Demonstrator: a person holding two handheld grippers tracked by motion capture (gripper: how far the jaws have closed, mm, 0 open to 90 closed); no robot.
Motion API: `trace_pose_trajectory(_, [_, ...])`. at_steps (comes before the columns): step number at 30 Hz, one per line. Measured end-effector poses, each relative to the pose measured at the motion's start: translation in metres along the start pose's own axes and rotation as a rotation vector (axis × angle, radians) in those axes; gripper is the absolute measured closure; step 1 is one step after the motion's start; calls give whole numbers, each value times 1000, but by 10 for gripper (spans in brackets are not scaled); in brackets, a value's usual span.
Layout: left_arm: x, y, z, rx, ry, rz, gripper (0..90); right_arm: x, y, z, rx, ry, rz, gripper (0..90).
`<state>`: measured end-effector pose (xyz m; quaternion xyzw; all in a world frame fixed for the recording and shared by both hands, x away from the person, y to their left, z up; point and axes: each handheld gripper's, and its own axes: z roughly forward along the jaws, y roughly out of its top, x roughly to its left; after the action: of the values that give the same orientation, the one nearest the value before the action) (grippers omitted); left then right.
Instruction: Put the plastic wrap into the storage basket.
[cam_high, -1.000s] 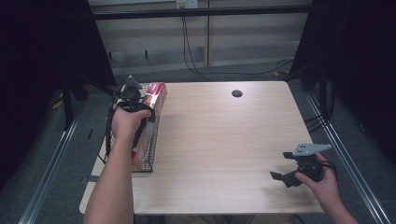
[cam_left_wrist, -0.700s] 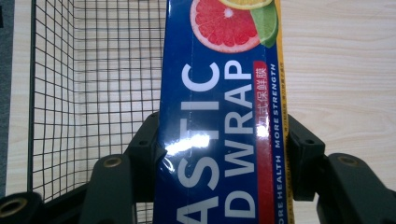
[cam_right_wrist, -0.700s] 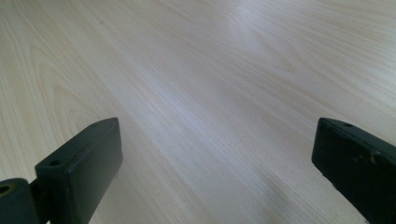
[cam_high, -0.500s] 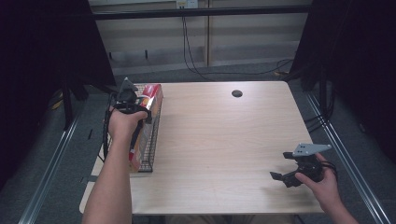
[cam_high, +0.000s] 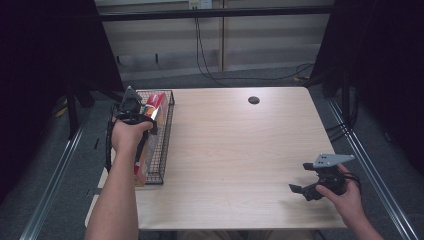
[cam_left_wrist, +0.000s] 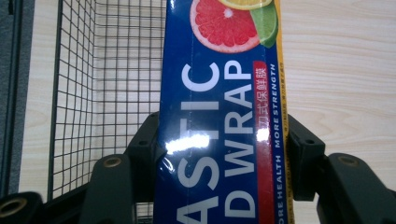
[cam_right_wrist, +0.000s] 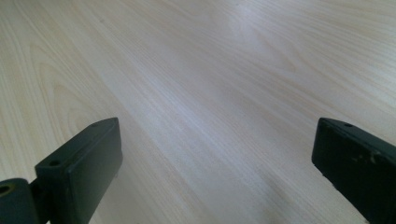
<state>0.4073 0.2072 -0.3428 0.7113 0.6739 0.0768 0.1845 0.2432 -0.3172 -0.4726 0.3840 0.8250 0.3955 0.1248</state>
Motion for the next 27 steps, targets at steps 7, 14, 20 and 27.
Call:
trace_pose_trajectory(7, [8, -2, 0, -2, 16, -7, 431, 0, 0, 0, 0, 0, -1, 18])
trace_pose_trajectory(14, [12, -3, 2, -1, 17, -25, 431, 1, 0, 1, 10, 2, -3, 18])
trace_pose_trajectory(20, [14, -4, 5, -1, 18, -24, 431, 2, 0, 3, 12, 12, -11, 18])
trace_pose_trajectory(27, [15, -4, 8, -3, 22, -36, 431, 2, 0, 3, 11, 10, -12, 18])
